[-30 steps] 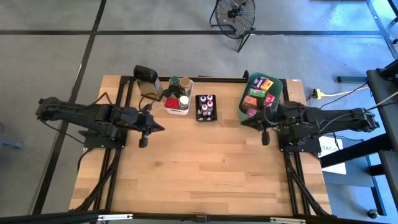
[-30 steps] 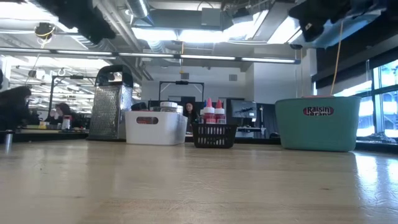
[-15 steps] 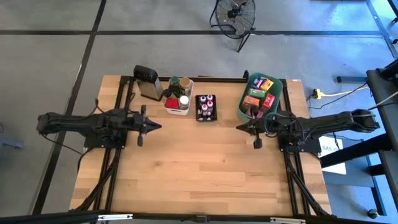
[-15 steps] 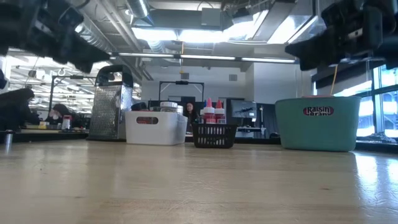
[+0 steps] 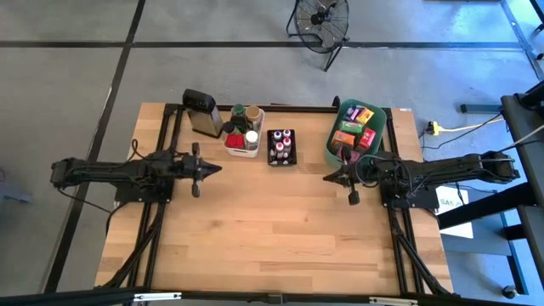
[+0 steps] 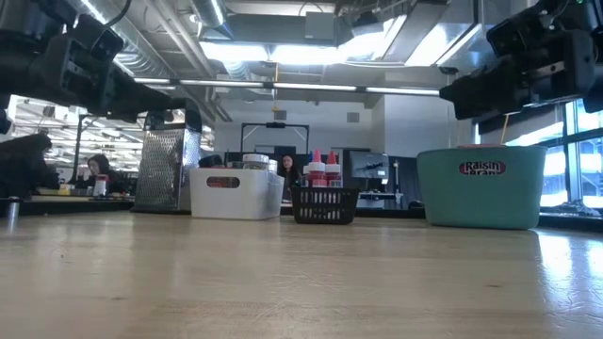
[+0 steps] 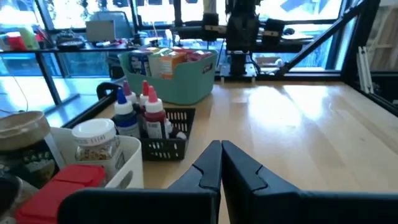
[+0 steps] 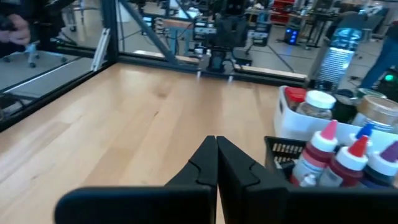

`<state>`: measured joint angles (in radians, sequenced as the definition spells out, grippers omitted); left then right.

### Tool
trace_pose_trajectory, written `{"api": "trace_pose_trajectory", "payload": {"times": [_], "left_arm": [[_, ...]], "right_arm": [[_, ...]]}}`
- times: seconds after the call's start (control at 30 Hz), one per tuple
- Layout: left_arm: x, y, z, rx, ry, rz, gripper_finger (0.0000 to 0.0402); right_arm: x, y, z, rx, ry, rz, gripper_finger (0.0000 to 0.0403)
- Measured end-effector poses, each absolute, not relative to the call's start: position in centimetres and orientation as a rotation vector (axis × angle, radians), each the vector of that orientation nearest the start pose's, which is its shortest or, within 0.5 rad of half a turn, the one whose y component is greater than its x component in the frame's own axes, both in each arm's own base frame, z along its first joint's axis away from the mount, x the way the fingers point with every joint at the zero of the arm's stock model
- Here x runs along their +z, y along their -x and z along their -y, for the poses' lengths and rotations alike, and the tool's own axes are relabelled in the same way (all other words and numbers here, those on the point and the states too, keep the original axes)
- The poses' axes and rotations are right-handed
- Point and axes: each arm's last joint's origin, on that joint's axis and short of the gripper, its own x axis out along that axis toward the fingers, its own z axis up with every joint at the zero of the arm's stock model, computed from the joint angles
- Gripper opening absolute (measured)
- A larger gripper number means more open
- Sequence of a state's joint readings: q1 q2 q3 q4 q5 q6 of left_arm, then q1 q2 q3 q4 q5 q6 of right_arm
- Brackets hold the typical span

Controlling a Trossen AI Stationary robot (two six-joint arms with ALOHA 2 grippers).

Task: Pick & Place Kitchen Items
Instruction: Return to Home Position

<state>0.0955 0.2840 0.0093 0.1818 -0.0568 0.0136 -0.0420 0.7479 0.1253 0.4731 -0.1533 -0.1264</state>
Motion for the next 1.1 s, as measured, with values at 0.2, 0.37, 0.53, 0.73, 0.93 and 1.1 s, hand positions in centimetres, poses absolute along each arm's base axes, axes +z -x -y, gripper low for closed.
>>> {"api": "trace_pose_trajectory", "payload": {"times": [0.2,0.37,0.53,0.73,0.93,1.1], "left_arm": [[15.8,-11.4,-1.4,0.203,0.028,-0.107,0.0002],[15.3,-11.3,-1.5,0.256,0.072,-0.156,0.0002],[15.1,-11.2,-1.6,0.273,0.107,-0.166,0.0002],[15.0,-11.2,-1.7,0.311,0.094,-0.183,0.0002],[14.8,-11.0,-1.9,0.374,0.079,-0.206,0.0002],[14.9,-11.0,-2.1,0.387,0.061,-0.206,0.0002]], "right_arm": [[17.2,-15.5,-0.4,0.177,0.127,-0.164,0.0000],[16.1,-14.8,-1.3,0.228,0.184,-0.130,0.0000],[15.2,-14.1,-1.1,0.190,0.187,-0.098,0.0000],[16.1,-13.7,-1.0,0.178,0.194,-0.027,0.0000],[16.8,-12.3,-1.3,0.263,0.224,0.026,0.0000],[17.1,-10.7,-1.2,0.259,0.245,0.059,0.0000]]}}
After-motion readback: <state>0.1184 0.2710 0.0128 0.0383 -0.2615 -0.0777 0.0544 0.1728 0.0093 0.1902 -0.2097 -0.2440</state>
